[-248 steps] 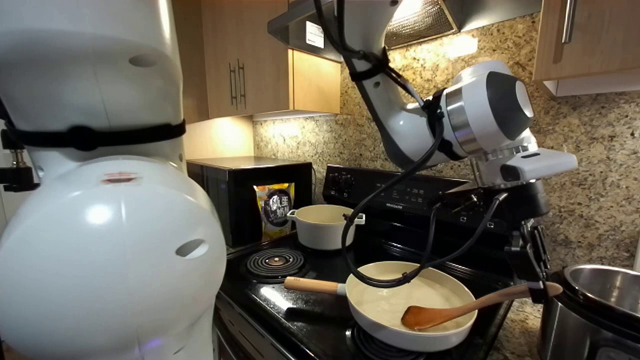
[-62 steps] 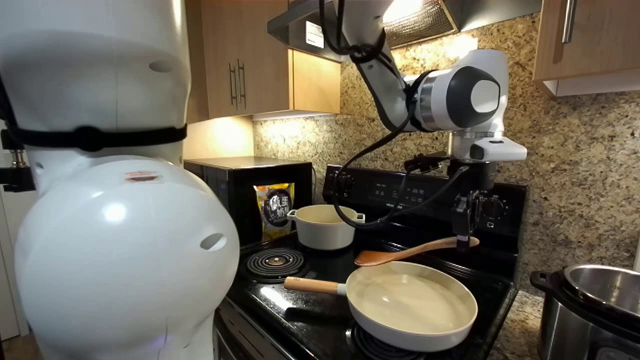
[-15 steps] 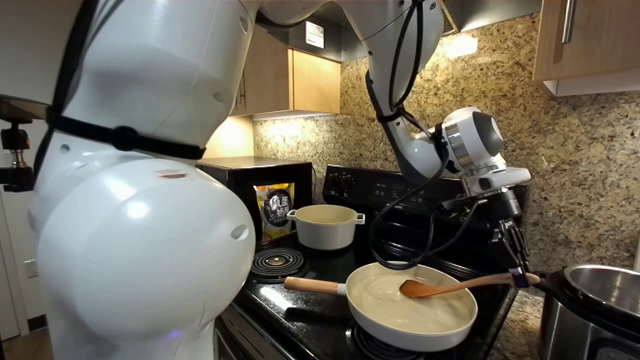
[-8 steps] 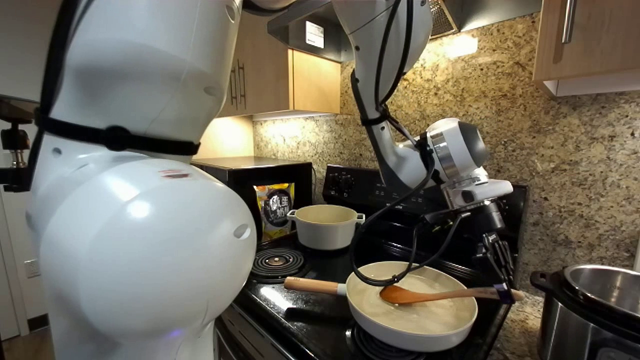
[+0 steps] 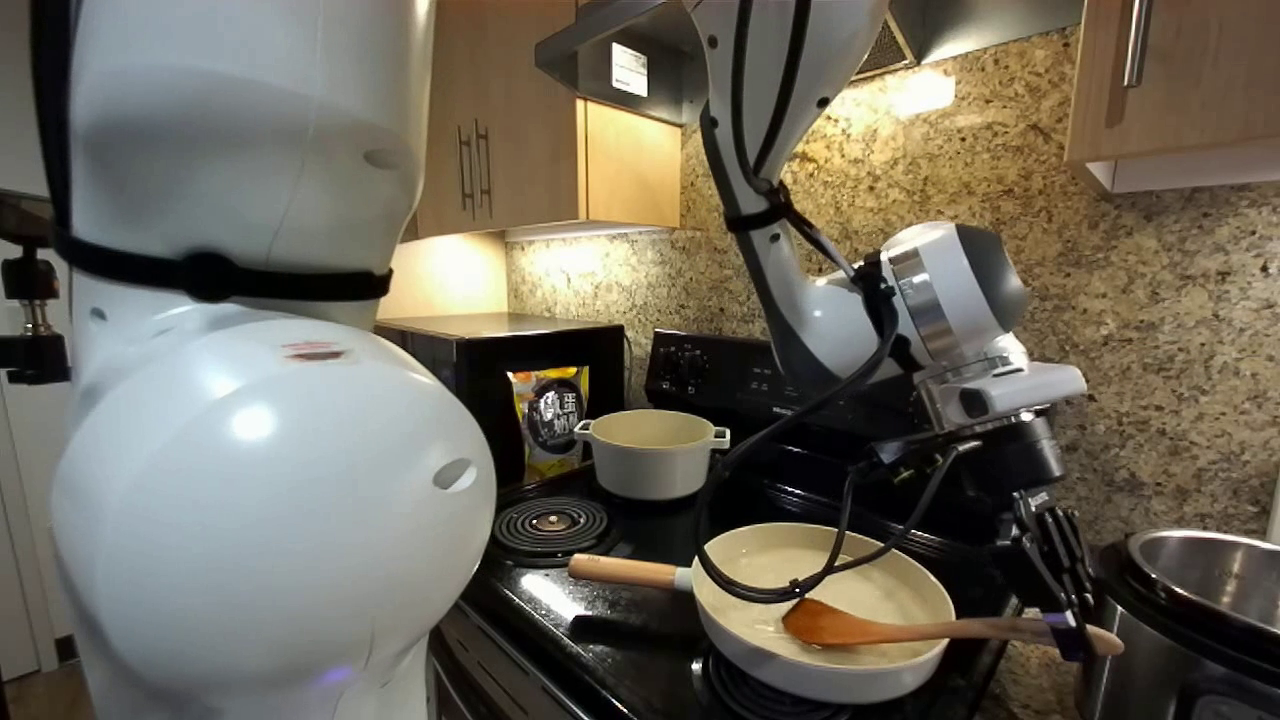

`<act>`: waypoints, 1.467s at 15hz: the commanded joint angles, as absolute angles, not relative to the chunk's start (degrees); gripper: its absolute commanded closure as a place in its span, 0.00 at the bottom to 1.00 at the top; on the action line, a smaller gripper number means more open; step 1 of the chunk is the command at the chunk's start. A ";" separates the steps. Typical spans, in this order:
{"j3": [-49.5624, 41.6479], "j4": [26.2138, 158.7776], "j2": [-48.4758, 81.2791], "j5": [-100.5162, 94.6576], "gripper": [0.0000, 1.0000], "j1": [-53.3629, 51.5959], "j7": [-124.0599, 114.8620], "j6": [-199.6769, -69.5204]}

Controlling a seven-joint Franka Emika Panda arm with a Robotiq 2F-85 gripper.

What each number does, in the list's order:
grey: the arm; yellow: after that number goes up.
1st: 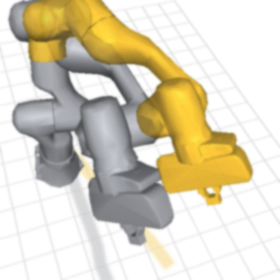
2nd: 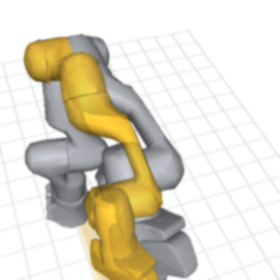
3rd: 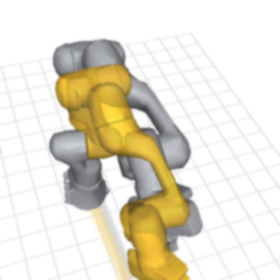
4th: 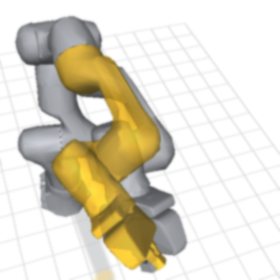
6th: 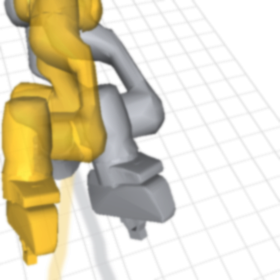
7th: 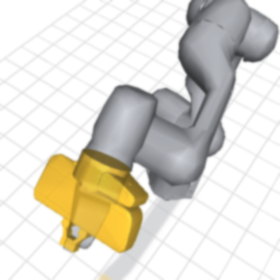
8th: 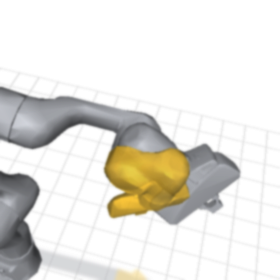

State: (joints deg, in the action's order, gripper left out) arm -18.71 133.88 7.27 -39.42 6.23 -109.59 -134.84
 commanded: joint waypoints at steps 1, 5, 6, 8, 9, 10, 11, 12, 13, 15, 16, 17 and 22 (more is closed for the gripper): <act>-17.39 132.53 7.43 -39.32 0.89 7.95 -112.53 -134.44; -15.78 127.09 11.03 -37.37 0.89 7.10 -114.77 -132.22; -15.30 125.82 11.90 -36.92 0.89 6.89 -115.44 -131.92; -14.22 123.87 12.95 -35.55 0.89 6.45 -115.65 -131.08; -13.61 123.34 13.23 -34.48 0.89 6.12 -114.89 -130.75; -13.08 123.06 13.42 -33.32 0.89 5.74 -114.17 -130.54; -12.69 122.98 13.55 -33.06 0.89 5.25 -114.37 -130.53; -12.19 123.02 13.64 -32.59 0.89 4.67 -114.22 -130.47; -11.89 123.06 13.77 -32.25 0.89 4.18 -114.45 -130.54; -11.27 123.49 13.84 -32.11 0.89 3.18 -114.30 -130.62; -11.13 123.87 13.77 -32.64 0.89 2.73 -114.47 -130.35; -11.07 124.35 13.53 -33.03 0.89 2.45 -114.49 -129.98; -11.45 127.47 12.47 -33.35 0.89 2.87 -113.73 -130.66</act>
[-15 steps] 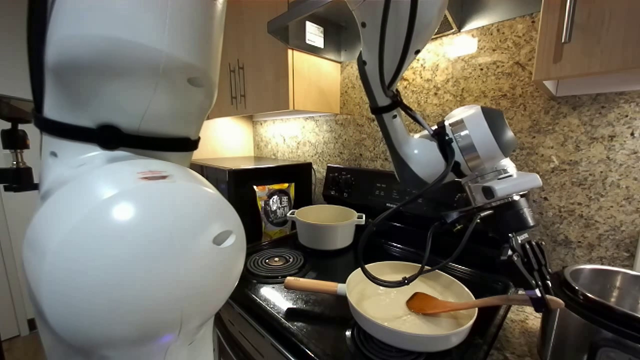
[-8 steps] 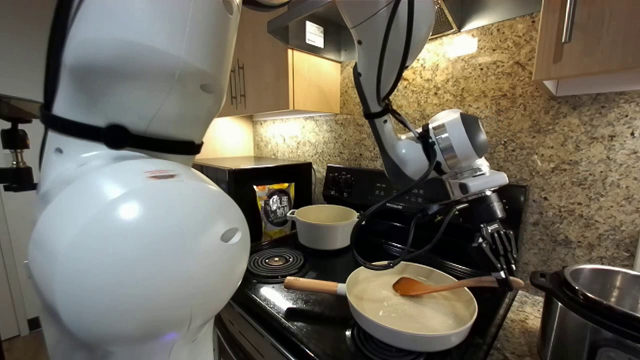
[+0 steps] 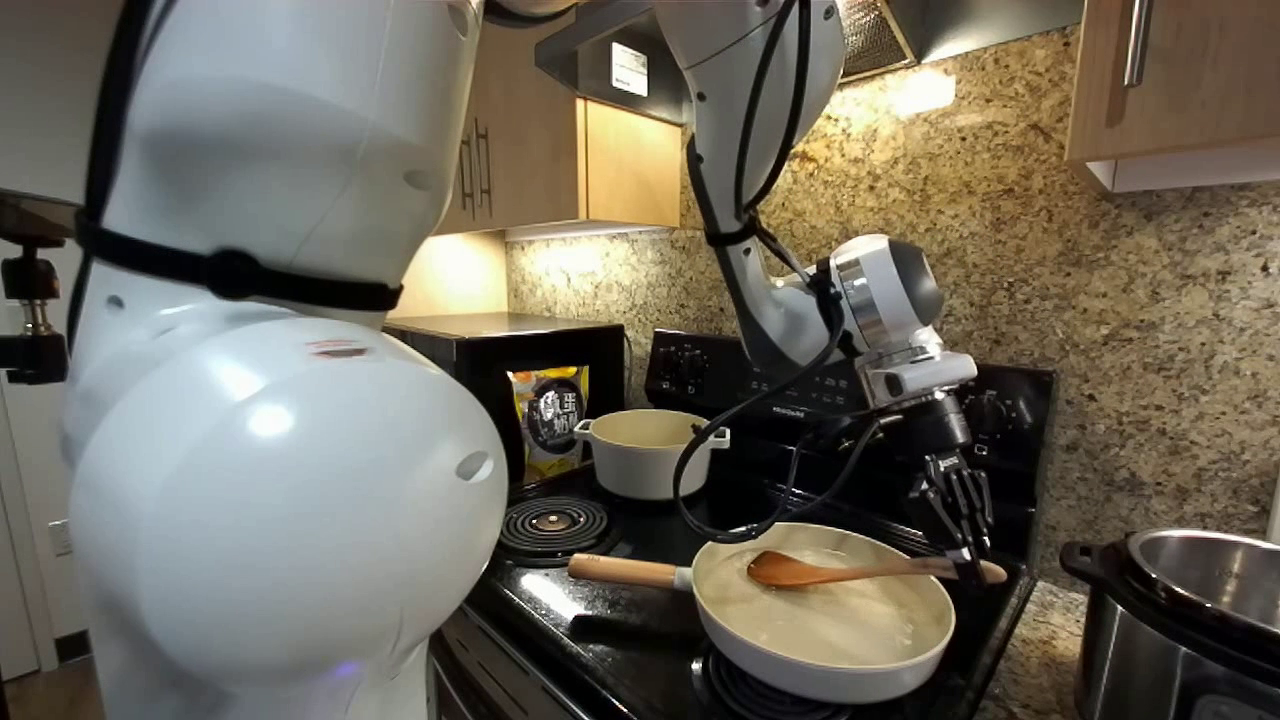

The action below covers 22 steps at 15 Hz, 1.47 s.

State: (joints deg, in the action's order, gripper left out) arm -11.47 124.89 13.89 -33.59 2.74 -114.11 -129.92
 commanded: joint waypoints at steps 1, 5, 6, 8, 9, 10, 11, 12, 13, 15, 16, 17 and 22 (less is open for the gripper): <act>-11.58 128.11 12.26 -33.34 0.89 3.05 -113.50 -130.84; -12.57 130.16 11.84 -32.77 0.89 4.52 -111.96 -131.32; -13.00 130.61 11.65 -32.91 0.89 4.91 -111.99 -131.37; -14.11 131.65 10.93 -33.40 0.89 5.77 -112.10 -131.55; -14.66 131.93 10.64 -33.67 0.89 6.15 -112.26 -131.46; -15.31 132.16 10.30 -34.15 0.89 6.59 -112.45 -131.36; -15.88 132.17 10.14 -34.48 0.89 6.92 -112.68 -131.07; -16.45 131.95 10.06 -35.13 0.89 7.23 -113.39 -130.98; -16.81 131.58 10.21 -35.38 0.89 7.51 -113.47 -130.92; -17.33 130.35 11.01 -36.36 0.89 7.59 -115.01 -130.57; -17.38 129.48 11.59 -36.59 0.89 7.49 -115.56 -130.33; -17.33 128.79 12.02 -36.71 0.89 7.40 -115.92 -130.14; -16.45 123.26 15.00 -38.24 0.89 5.77 -118.44 -128.31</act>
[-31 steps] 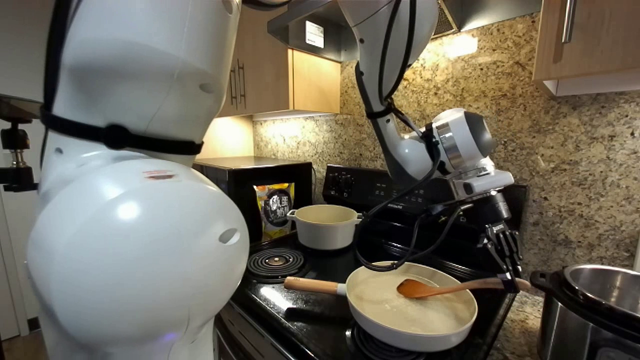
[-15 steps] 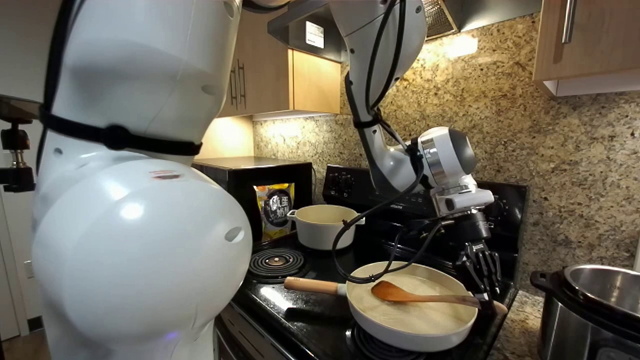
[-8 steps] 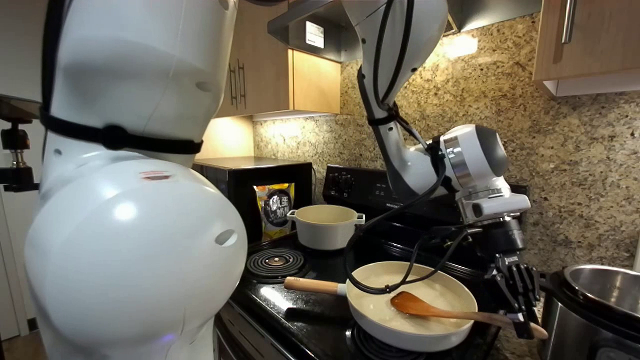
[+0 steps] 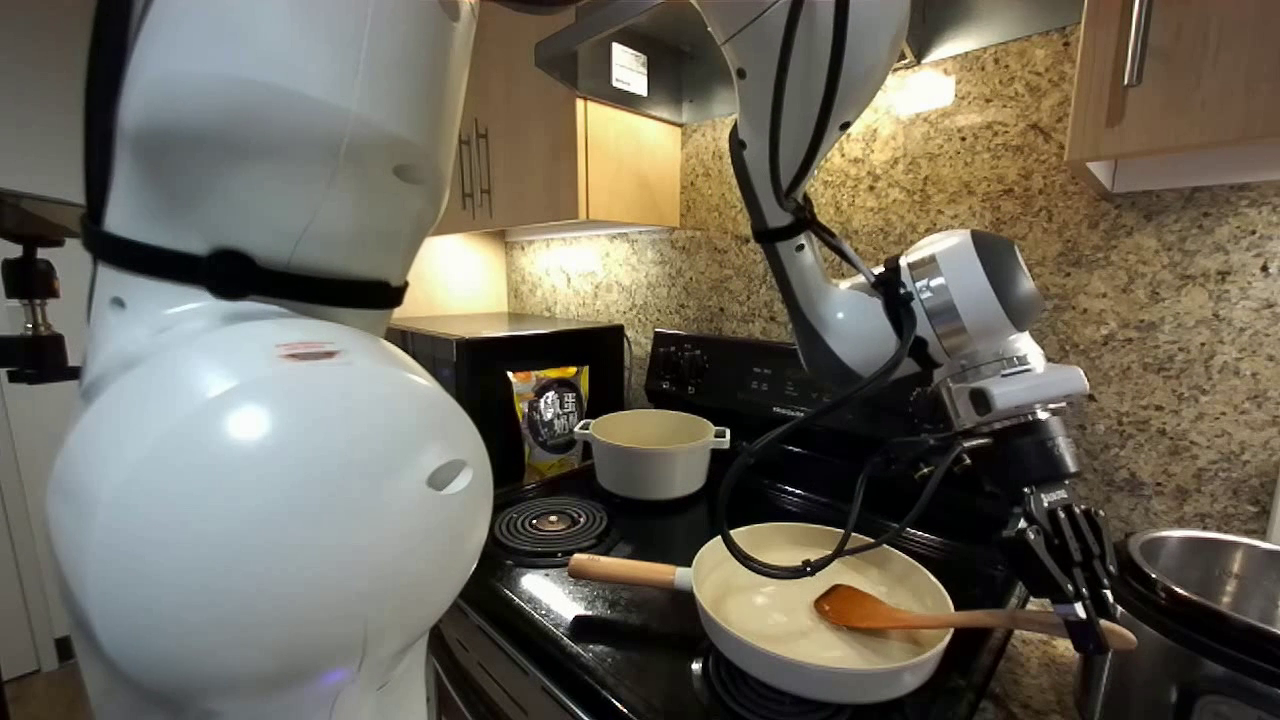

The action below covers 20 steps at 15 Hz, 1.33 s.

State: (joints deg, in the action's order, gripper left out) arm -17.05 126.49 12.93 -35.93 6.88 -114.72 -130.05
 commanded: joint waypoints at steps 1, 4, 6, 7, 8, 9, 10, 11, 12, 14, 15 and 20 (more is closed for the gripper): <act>-16.32 122.13 15.70 -39.11 0.89 5.29 -119.24 -127.85; -15.50 119.28 17.75 -40.98 0.89 3.66 -120.42 -126.43; -14.63 118.38 18.59 -41.83 0.89 2.61 -120.33 -125.82; -14.19 118.45 18.64 -42.13 0.89 2.03 -120.09 -125.83; -13.82 118.77 18.43 -42.36 0.89 1.59 -119.73 -126.14; -13.47 119.49 17.88 -42.81 0.89 1.20 -119.58 -126.63; -13.19 120.36 17.16 -43.58 0.89 0.82 -119.72 -127.12; -12.91 121.41 16.25 -44.26 0.89 0.53 -119.56 -127.58; -12.77 122.25 15.65 -45.07 0.89 0.33 -119.68 -127.99; -12.39 124.75 13.97 -46.97 0.89 0.36 -118.99 -128.52; -12.27 126.25 13.03 -48.08 0.89 0.49 -118.93 -128.60; -11.98 133.64 8.38 -53.50 0.89 1.98 -118.75 -128.68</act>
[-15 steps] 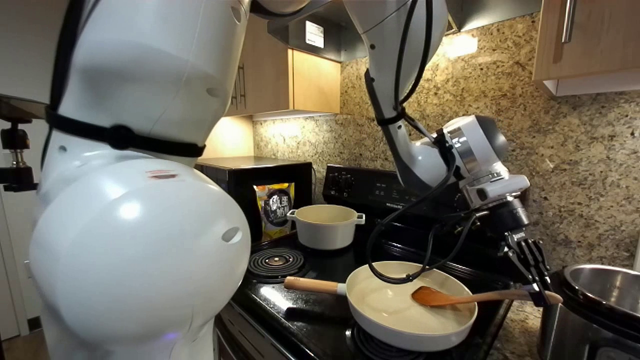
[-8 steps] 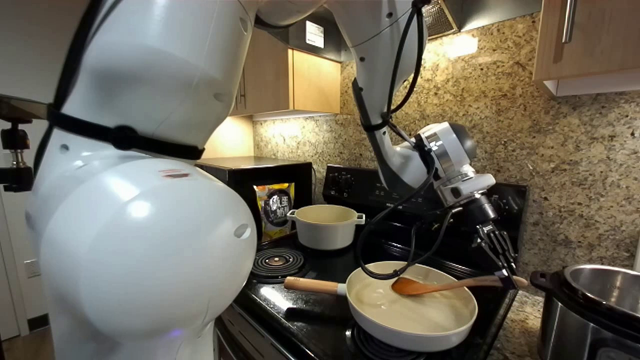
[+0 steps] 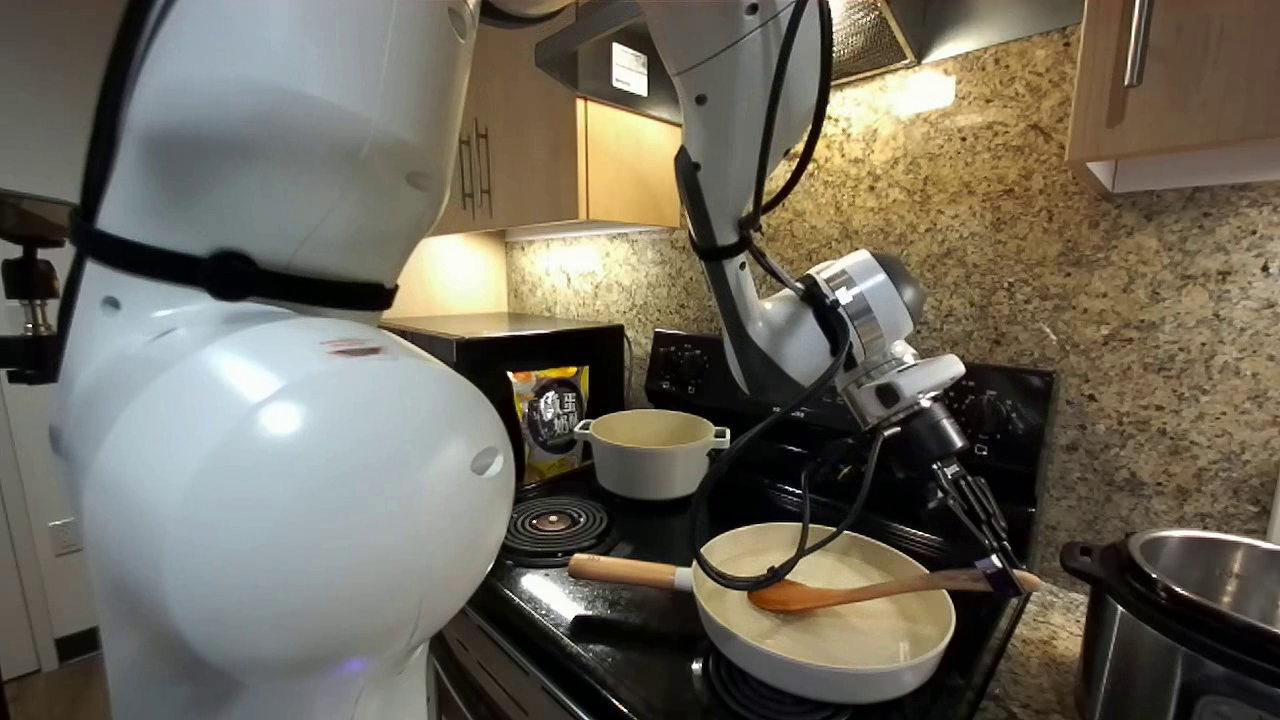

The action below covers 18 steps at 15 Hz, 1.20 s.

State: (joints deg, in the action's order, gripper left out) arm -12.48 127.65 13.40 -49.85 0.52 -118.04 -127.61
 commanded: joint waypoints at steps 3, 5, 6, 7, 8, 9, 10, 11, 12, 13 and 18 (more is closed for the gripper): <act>-12.14 135.63 7.05 -55.10 0.89 3.44 -118.55 -127.85; -12.43 135.17 7.21 -55.01 0.89 4.66 -118.71 -127.34; -12.60 134.41 7.44 -54.49 0.89 5.30 -118.63 -127.10; -12.73 133.80 7.55 -54.13 0.89 5.86 -118.67 -126.93; -12.86 132.97 7.77 -53.72 0.89 6.39 -118.74 -126.77; -12.91 132.02 8.12 -53.09 0.89 6.86 -118.38 -126.52; -12.92 130.69 8.70 -52.56 0.89 7.22 -118.28 -126.19; -12.82 129.30 9.35 -51.80 0.89 7.50 -118.00 -125.84; -12.55 127.83 9.96 -50.95 0.89 7.57 -117.59 -125.36; -12.35 126.63 10.53 -50.52 0.89 7.45 -117.79 -124.96; -9.97 121.34 13.92 -49.39 0.89 5.40 -117.86 -122.67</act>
State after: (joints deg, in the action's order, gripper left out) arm -11.59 124.46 11.66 -51.01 6.50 -118.04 -125.18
